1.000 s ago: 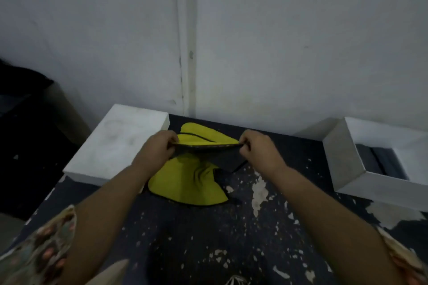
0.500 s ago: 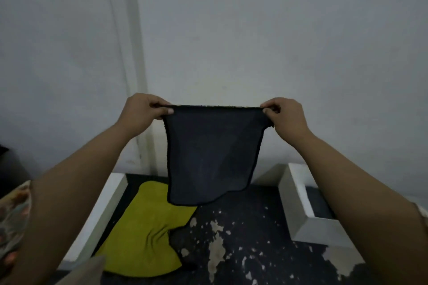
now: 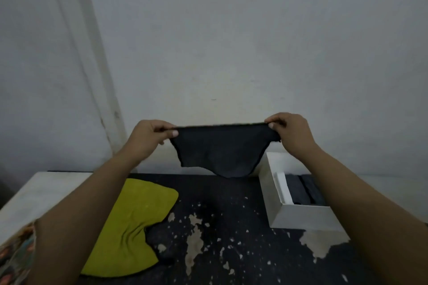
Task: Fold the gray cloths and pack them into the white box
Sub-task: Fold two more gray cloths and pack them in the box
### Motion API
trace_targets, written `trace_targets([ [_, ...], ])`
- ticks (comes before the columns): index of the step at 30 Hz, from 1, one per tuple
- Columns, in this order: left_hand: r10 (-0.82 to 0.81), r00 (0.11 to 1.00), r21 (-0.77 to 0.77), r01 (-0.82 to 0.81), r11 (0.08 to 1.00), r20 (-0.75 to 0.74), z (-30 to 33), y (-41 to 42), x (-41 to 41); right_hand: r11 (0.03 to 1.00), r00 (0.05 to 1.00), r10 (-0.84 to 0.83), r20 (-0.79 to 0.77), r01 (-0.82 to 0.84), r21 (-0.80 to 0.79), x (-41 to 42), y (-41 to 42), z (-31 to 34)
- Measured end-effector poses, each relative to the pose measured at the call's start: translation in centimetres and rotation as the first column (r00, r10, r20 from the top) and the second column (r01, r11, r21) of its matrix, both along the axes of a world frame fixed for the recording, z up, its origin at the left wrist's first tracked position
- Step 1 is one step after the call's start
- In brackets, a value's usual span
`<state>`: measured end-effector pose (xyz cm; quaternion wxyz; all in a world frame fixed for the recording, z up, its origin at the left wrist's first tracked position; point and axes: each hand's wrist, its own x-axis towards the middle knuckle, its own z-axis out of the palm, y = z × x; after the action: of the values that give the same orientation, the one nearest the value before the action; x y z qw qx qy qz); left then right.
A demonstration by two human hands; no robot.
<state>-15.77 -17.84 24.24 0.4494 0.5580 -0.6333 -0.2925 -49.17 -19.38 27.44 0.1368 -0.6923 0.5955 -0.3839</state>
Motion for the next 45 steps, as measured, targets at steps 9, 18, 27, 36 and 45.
trace_targets([
  [9, -0.271, 0.957, 0.515, 0.285, 0.808, -0.106, -10.7, 8.1, 0.3, 0.838, 0.978, 0.188, 0.087, -0.206, 0.504, -3.1, 7.9, -10.2],
  [18, -0.299, 0.941, 0.754, 0.311, 0.579, -0.159, -15.6, 10.7, 0.6, 0.617, 0.967, 0.125, 0.224, -0.253, 0.746, -3.4, 11.1, -17.6],
  [27, -0.24, 0.968, 0.732, 0.114, 0.672, 0.069, -21.0, 9.3, -0.8, 0.597, 0.998, 0.068, 0.001, -0.042, 0.801, -1.4, 9.8, -24.4],
  [36, -0.095, 0.967, 0.62, -0.075, 0.781, 0.236, -26.4, 7.2, -2.1, 0.689, 0.999, -0.013, -0.046, 0.042, 0.724, 0.4, 7.5, -28.4],
  [45, -0.005, 0.975, 0.609, -0.134, 0.781, 0.222, -27.3, 9.6, -2.2, 0.817, 0.991, -0.064, -0.114, 0.118, 0.564, 0.4, 9.6, -30.0],
])
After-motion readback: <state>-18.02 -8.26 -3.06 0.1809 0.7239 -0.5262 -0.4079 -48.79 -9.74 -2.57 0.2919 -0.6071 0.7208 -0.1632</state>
